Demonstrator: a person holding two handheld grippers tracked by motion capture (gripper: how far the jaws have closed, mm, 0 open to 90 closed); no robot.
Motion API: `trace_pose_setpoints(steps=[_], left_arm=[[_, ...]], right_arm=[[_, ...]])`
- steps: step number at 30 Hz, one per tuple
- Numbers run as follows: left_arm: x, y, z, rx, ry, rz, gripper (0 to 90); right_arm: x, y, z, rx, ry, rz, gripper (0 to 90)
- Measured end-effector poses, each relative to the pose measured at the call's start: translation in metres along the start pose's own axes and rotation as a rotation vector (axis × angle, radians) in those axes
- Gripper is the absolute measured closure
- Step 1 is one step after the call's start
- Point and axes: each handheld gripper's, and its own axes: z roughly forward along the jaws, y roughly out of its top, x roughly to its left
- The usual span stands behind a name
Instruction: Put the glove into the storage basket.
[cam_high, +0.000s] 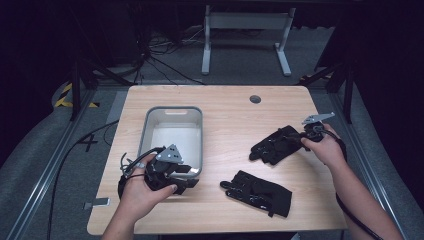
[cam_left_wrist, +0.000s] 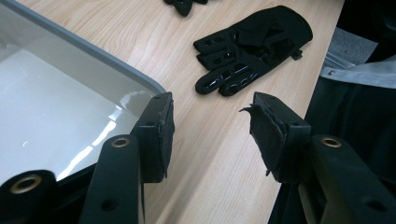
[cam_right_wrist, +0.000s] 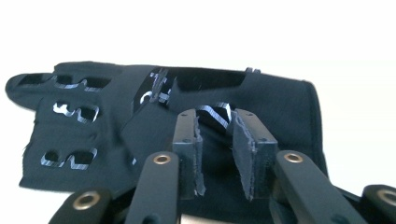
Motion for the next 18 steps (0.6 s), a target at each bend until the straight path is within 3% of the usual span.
trace_pose_setpoints(steps=[7, 12, 15, 18], left_arm=[[-0.004, -0.011, -0.008, -0.008, 0.016, -0.028, 50.2], [-0.005, -0.017, -0.012, -0.010, 0.028, -0.044, 50.2], [-0.006, -0.021, -0.013, -0.007, 0.030, -0.056, 50.2], [-0.006, -0.023, -0.014, -0.008, 0.030, -0.062, 50.2]], right_arm=[[-0.008, 0.018, 0.014, -0.003, -0.005, -0.030, 65.4], [-0.012, 0.025, 0.023, 0.002, 0.001, -0.027, 61.6], [-0.014, 0.028, 0.032, 0.040, 0.023, -0.021, 57.4], [-0.020, 0.028, 0.034, 0.030, -0.001, -0.003, 55.5]])
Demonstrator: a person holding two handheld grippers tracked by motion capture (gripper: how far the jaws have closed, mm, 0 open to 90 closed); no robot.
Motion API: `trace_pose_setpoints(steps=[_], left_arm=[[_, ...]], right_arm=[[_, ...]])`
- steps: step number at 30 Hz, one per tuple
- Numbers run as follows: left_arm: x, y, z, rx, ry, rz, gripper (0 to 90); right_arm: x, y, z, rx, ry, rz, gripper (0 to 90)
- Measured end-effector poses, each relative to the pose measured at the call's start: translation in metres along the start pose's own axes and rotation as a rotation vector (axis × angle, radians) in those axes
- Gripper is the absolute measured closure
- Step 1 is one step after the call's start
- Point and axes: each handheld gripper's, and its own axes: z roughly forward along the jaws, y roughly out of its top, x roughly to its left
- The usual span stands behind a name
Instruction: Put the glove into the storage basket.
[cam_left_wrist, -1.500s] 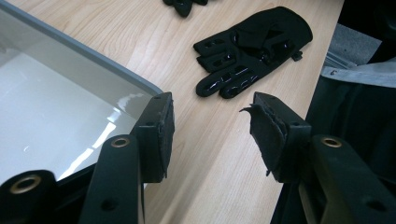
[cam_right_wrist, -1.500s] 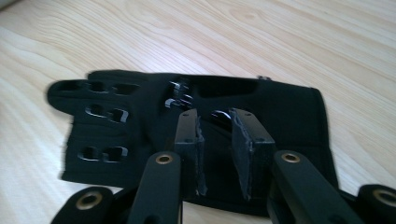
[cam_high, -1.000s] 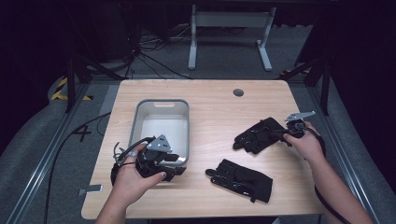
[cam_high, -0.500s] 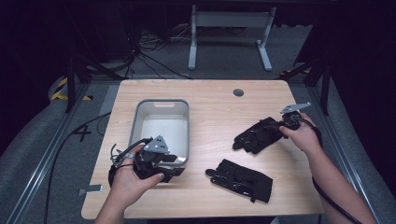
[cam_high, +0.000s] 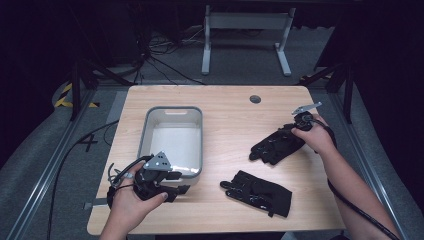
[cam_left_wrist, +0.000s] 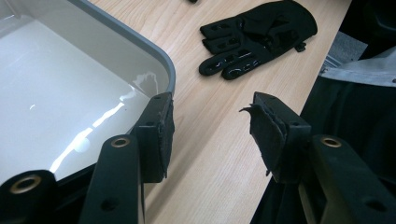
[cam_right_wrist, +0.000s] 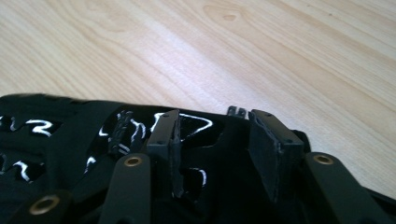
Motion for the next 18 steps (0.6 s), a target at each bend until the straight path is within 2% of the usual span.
trace_pose_setpoints(steps=[3, 7, 8, 10, 11, 13, 14, 15, 18], left_arm=[[0.000, -0.001, 0.000, 0.000, 0.003, -0.002, 50.2], [0.000, -0.002, 0.000, 0.001, 0.005, -0.004, 50.1], [-0.001, -0.003, 0.000, 0.004, 0.005, -0.003, 50.1], [-0.001, -0.003, 0.000, 0.006, 0.005, -0.007, 50.1], [-0.001, -0.003, 0.000, 0.006, 0.005, -0.007, 50.0], [-0.001, -0.003, 0.002, 0.011, 0.005, -0.008, 50.1], [-0.001, -0.003, 0.002, 0.011, 0.005, -0.008, 50.1], [-0.001, -0.003, 0.003, 0.017, 0.001, -0.005, 50.1], [-0.001, -0.003, 0.005, 0.019, 0.002, -0.007, 50.1]], right_arm=[[-0.004, 0.001, -0.003, -0.018, -0.012, 0.015, 56.0], [-0.012, 0.001, -0.003, 0.005, -0.044, 0.030, 55.2], [-0.017, 0.000, -0.002, 0.009, -0.066, 0.052, 55.3], [-0.021, -0.001, -0.001, 0.028, -0.083, 0.064, 55.7], [-0.021, -0.001, -0.001, 0.028, -0.083, 0.064, 55.7], [-0.023, -0.004, 0.003, 0.061, -0.085, 0.079, 56.3], [-0.023, -0.004, 0.003, 0.061, -0.085, 0.079, 56.3], [-0.024, -0.006, 0.004, 0.057, -0.074, 0.100, 57.7], [-0.024, -0.006, 0.004, 0.053, -0.069, 0.103, 61.6]])
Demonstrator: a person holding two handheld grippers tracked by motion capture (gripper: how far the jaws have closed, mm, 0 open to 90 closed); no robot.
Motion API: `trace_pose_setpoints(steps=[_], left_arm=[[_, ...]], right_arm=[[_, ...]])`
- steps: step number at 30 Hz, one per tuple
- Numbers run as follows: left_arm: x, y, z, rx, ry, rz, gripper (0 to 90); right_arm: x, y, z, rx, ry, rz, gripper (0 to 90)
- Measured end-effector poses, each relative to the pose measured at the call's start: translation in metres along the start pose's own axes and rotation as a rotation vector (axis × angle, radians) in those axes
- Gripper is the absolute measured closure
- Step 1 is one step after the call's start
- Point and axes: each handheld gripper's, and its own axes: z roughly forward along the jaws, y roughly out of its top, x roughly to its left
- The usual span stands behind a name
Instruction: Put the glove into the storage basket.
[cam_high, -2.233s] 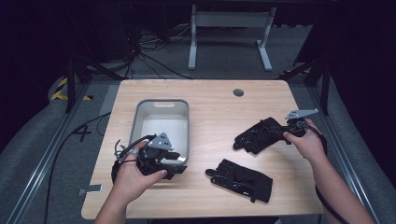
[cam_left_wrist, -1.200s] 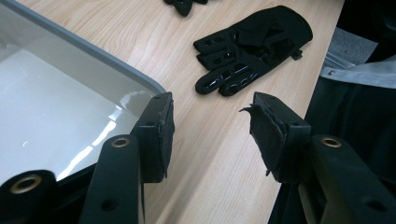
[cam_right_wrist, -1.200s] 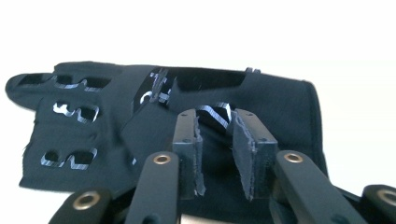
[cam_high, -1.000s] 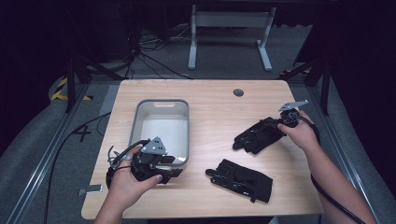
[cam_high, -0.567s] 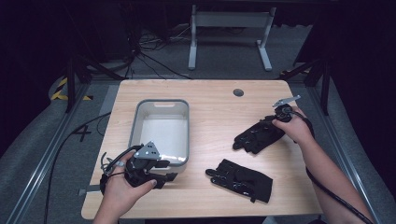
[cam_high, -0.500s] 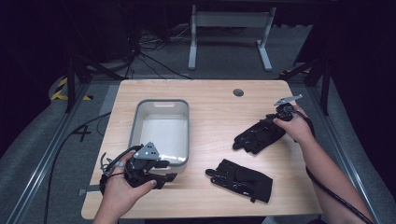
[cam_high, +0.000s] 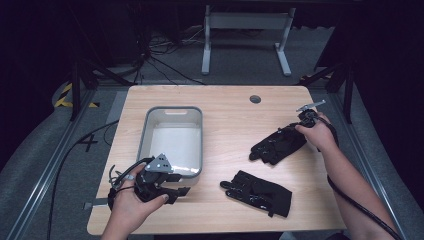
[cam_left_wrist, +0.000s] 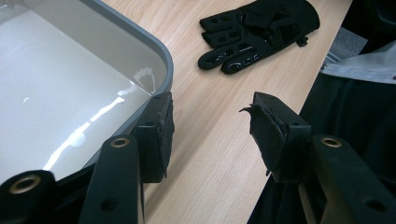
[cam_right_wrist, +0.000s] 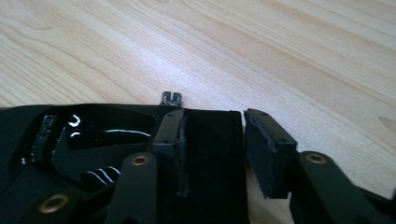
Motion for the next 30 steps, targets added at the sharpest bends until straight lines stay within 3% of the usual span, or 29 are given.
trace_pose_setpoints(steps=[3, 5, 6, 9, 15, 19, 30], left_arm=[[-0.001, 0.001, 0.001, 0.005, -0.002, 0.006, 50.0], [-0.001, 0.001, 0.002, 0.002, -0.004, 0.008, 49.9], [0.000, 0.002, 0.002, 0.005, -0.008, 0.008, 49.9], [0.000, 0.003, 0.003, 0.001, -0.008, 0.012, 49.8], [0.000, 0.010, 0.009, 0.000, -0.026, 0.031, 49.9], [0.000, 0.016, 0.012, 0.003, -0.035, 0.048, 49.9], [-0.008, 0.049, 0.049, 0.006, -0.098, 0.119, 49.7]], right_arm=[[0.003, 0.001, -0.001, 0.011, -0.006, 0.001, 70.2], [0.005, 0.002, -0.002, 0.017, -0.010, -0.001, 83.5], [0.007, 0.002, -0.003, 0.026, -0.013, -0.002, 86.1], [0.010, 0.002, -0.006, 0.006, -0.006, 0.005, 86.8], [0.020, 0.004, -0.034, -0.127, 0.033, 0.005, 87.1], [0.029, 0.008, -0.049, -0.168, 0.048, -0.008, 87.1], [0.062, 0.011, -0.102, -0.279, 0.074, -0.088, 87.1]])
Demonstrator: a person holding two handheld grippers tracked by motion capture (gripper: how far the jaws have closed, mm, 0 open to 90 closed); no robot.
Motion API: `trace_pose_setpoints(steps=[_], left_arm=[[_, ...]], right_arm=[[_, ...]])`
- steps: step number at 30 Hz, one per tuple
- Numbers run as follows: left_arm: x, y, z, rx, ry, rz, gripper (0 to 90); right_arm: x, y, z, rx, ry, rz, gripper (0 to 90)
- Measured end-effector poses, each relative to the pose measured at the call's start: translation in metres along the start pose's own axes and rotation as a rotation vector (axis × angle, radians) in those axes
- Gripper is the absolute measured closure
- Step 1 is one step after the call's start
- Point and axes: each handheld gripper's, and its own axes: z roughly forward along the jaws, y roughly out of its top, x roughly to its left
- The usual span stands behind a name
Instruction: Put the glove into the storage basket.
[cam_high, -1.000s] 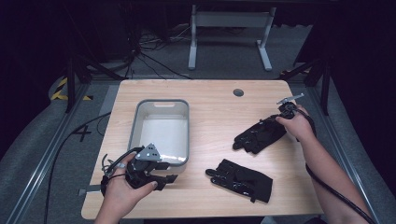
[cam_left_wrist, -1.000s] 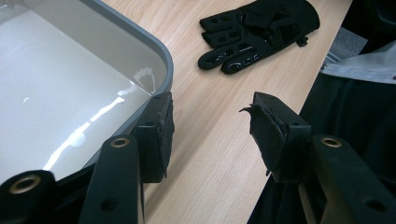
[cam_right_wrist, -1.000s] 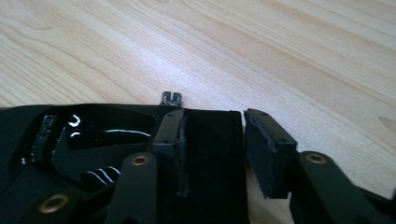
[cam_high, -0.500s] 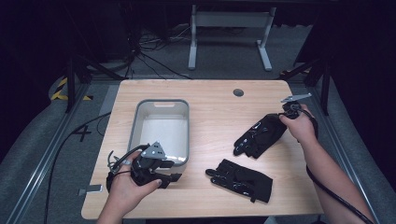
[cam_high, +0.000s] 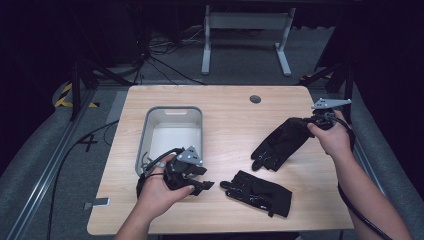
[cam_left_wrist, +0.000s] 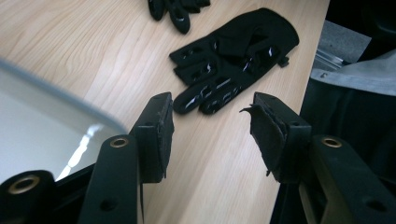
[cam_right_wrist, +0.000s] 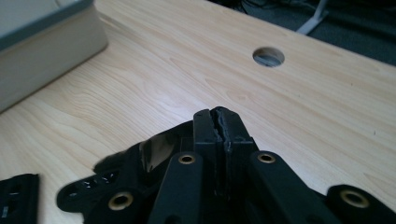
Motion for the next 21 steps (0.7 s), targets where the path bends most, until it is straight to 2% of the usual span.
trace_pose_setpoints(steps=[2, 3, 4, 8, 12, 16, 17, 18, 21], left_arm=[[0.000, 0.004, 0.004, -0.004, -0.002, 0.003, 49.3], [0.002, 0.012, 0.013, -0.006, -0.004, 0.011, 49.2], [0.002, 0.012, 0.013, -0.006, -0.004, 0.011, 49.1], [0.008, 0.026, 0.030, -0.016, 0.004, -0.006, 49.5], [0.013, 0.037, 0.047, -0.021, -0.005, -0.001, 49.1], [0.016, 0.039, 0.055, -0.010, -0.001, 0.001, 48.8], [0.016, 0.039, 0.055, -0.010, -0.001, 0.001, 48.9], [0.016, 0.039, 0.056, -0.009, -0.006, 0.000, 48.9], [0.015, 0.039, 0.055, -0.014, -0.014, 0.009, 48.9]], right_arm=[[0.003, 0.001, -0.004, -0.009, 0.004, -0.003, 87.1], [0.010, 0.004, -0.010, -0.027, 0.011, -0.015, 87.1], [0.013, 0.005, -0.014, -0.034, 0.011, -0.021, 87.1], [0.022, 0.009, -0.023, -0.060, 0.029, -0.035, 87.1], [0.035, 0.014, -0.038, -0.093, 0.046, -0.059, 87.1], [0.051, 0.017, -0.049, -0.121, 0.059, -0.092, 87.1], [0.051, 0.017, -0.049, -0.121, 0.059, -0.092, 87.1], [0.058, 0.019, -0.055, -0.138, 0.064, -0.111, 87.1], [0.067, 0.022, -0.062, -0.167, 0.078, -0.123, 87.1]])
